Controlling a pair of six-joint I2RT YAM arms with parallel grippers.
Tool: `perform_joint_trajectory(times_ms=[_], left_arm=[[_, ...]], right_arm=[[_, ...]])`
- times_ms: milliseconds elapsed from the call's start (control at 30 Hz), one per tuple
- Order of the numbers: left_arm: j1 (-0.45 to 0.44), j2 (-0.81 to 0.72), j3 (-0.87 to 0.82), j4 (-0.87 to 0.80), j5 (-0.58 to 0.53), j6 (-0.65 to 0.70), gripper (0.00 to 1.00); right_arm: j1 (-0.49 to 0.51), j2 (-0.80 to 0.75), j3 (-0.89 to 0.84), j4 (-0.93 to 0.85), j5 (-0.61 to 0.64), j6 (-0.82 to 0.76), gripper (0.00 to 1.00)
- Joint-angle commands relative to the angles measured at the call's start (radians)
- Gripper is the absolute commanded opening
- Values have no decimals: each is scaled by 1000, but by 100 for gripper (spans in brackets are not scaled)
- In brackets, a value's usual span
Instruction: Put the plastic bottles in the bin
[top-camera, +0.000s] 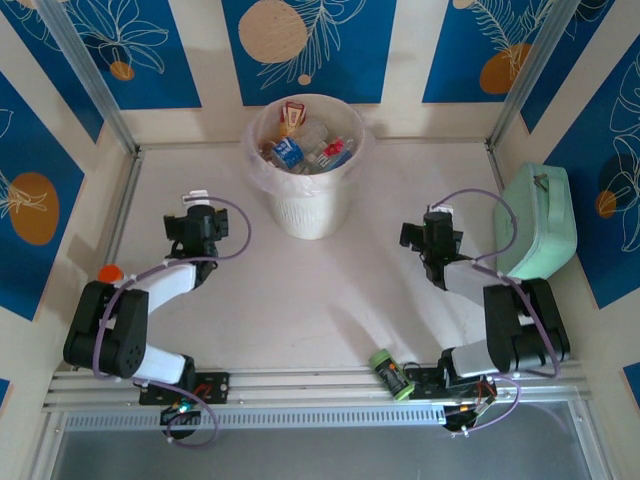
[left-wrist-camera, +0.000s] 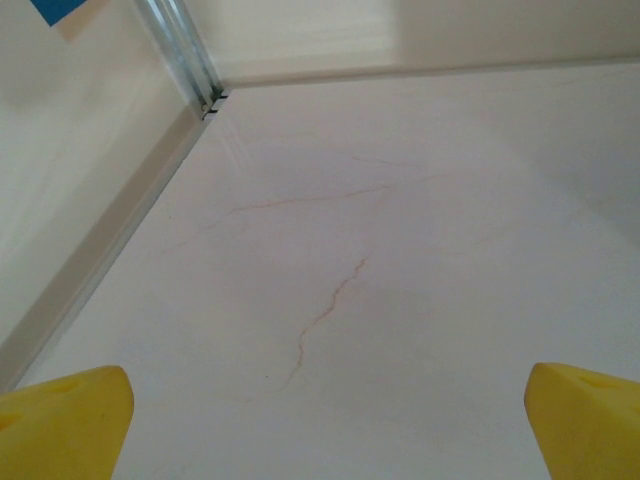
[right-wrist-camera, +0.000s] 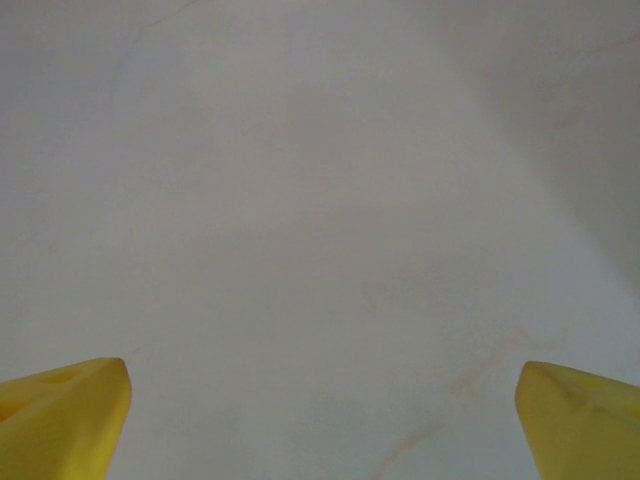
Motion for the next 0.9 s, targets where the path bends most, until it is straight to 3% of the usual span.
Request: perform_joint_trajectory(times_ms=[0,100,167,267,400,633,700,767,833,867], left_arm=[[81,-18,-26,92,113,-21,100],[137,-19,-31,99,183,-29,100],[150,-30,-47,115,242,-22,100],[154,-44,-64,134,295,7,100],[154,-86,-114,100,296,22,100],[152,47,-238,421,282,12,100],[125,84,-202,376,360,65,100],[122,165,-240,556,453,113,100],[124,138,-231,480,401,77,100],[125,153,-239,528,399,82,100]], right_arm=[[-42,35,-35,305,-267,-156,99],[-185,70,-108,446,-480,-63,99],[-152,98,-132,521,-443,-89,99],[-148,97,-119,491,-443,-94,99],[-139,91,-115,472,-427,-101,99],[-133,90,-113,468,-417,-105,99],[-134,90,-114,469,-417,-105,99],[-133,91,-115,469,-417,-105,99],[-134,92,-114,470,-417,-105,99],[-134,92,-113,469,-417,-105,99]])
